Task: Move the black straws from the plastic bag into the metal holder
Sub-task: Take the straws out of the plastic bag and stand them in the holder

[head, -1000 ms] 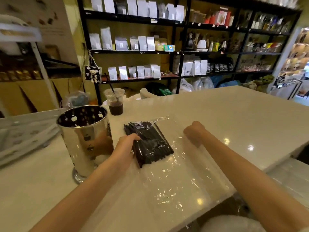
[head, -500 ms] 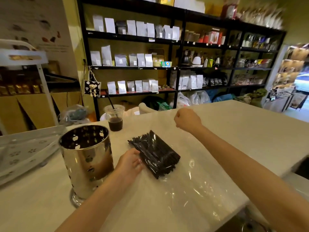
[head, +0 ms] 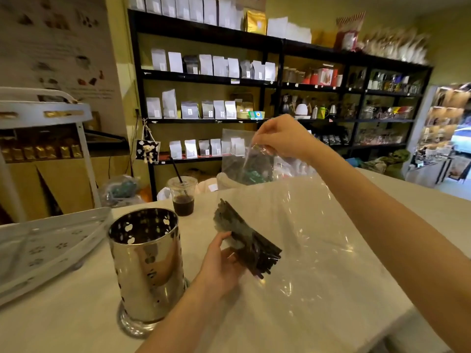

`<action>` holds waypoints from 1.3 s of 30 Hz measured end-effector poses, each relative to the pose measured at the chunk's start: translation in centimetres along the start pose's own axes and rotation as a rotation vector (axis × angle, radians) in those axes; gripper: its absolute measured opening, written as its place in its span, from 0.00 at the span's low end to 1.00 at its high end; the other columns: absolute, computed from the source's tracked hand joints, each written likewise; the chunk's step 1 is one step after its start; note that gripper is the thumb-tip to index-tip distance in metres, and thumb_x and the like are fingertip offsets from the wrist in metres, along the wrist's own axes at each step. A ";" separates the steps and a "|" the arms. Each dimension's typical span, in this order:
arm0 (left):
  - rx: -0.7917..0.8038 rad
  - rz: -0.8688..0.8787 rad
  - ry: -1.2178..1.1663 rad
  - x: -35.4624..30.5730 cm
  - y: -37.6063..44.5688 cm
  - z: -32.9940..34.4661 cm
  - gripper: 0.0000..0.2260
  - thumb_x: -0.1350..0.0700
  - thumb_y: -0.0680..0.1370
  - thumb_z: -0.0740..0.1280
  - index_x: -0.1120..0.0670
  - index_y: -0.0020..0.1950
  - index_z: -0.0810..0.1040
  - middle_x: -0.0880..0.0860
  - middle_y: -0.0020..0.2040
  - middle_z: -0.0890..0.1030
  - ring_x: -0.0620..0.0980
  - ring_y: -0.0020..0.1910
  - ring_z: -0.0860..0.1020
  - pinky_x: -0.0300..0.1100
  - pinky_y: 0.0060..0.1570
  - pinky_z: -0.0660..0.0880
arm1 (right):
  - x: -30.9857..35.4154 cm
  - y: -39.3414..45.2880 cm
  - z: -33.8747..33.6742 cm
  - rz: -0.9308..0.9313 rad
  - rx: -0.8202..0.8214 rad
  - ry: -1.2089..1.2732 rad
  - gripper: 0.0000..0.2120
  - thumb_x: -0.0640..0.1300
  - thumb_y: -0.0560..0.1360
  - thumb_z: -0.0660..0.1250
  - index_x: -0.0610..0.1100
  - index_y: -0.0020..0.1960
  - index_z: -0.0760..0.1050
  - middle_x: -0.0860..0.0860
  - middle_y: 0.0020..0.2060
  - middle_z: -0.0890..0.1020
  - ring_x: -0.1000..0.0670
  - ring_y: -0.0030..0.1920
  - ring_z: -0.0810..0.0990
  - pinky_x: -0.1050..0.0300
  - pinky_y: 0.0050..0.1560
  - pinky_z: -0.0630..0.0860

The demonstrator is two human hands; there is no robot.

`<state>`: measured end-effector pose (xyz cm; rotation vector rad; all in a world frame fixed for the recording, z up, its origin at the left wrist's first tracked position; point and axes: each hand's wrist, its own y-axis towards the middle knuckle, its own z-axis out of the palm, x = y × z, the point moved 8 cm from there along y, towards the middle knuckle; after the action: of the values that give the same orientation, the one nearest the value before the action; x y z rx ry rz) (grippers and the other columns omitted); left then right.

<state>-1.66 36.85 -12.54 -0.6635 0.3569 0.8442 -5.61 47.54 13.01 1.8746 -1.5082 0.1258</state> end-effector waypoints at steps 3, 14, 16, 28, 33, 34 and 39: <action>0.052 0.037 -0.035 -0.3 -0.8 1.5 0.28 0.50 0.62 0.69 0.63 0.57 0.73 0.63 0.58 0.77 0.61 0.55 0.76 0.52 0.47 0.73 | 1.5 0.2 -1.6 -0.042 -0.051 0.062 0.08 0.41 0.75 0.66 0.37 0.46 0.81 0.45 0.31 0.79 0.53 0.30 0.75 0.72 0.28 0.72; 0.287 0.313 -0.153 -10.1 -6.2 7.0 0.20 0.51 0.70 0.68 0.57 0.60 0.74 0.59 0.60 0.78 0.55 0.57 0.77 0.49 0.55 0.75 | 4.7 2.8 -4.3 -0.088 -0.234 0.686 0.06 0.40 0.76 0.64 0.38 0.46 0.77 0.56 0.15 0.68 0.58 0.16 0.61 0.67 0.17 0.57; 0.225 0.376 -0.052 -12.5 -7.5 6.5 0.14 0.50 0.72 0.65 0.58 0.52 0.77 0.58 0.51 0.81 0.54 0.51 0.78 0.47 0.49 0.77 | 5.3 3.4 -4.2 -0.099 -0.249 0.761 0.05 0.40 0.76 0.64 0.40 0.43 0.77 0.56 0.15 0.68 0.58 0.15 0.60 0.67 0.17 0.57; -0.081 0.584 0.298 -24.5 -10.4 1.7 0.16 0.55 0.66 0.71 0.56 0.53 0.76 0.57 0.38 0.84 0.54 0.36 0.83 0.49 0.35 0.78 | 8.2 8.0 0.0 -0.120 -0.232 0.861 0.09 0.39 0.76 0.63 0.45 0.37 0.75 0.55 0.17 0.68 0.57 0.17 0.62 0.66 0.17 0.59; -0.212 0.610 0.490 -28.5 -10.0 2.2 0.05 0.56 0.70 0.70 0.57 0.40 0.76 0.54 0.26 0.83 0.52 0.27 0.82 0.43 0.29 0.80 | 7.3 9.6 1.5 -0.054 -0.262 1.031 0.09 0.39 0.77 0.62 0.45 0.38 0.76 0.57 0.16 0.68 0.58 0.17 0.62 0.66 0.17 0.58; -0.217 0.620 0.511 -29.3 -9.9 2.6 0.05 0.56 0.69 0.70 0.57 0.41 0.76 0.54 0.26 0.83 0.51 0.25 0.82 0.43 0.26 0.79 | 7.0 9.9 1.6 -0.044 -0.284 1.056 0.09 0.39 0.77 0.62 0.44 0.39 0.75 0.57 0.16 0.68 0.58 0.17 0.62 0.66 0.17 0.59; -0.234 0.672 0.599 -32.0 -8.8 3.7 0.05 0.57 0.70 0.69 0.57 0.41 0.76 0.53 0.26 0.83 0.50 0.25 0.82 0.43 0.23 0.78 | 6.0 11.1 2.5 0.014 -0.346 1.190 0.07 0.39 0.76 0.63 0.44 0.40 0.75 0.57 0.15 0.68 0.58 0.16 0.61 0.66 0.17 0.59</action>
<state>-14.62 16.85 10.87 -1.0382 1.0734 1.3296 -14.44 40.52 19.25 1.1043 -0.6352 0.7742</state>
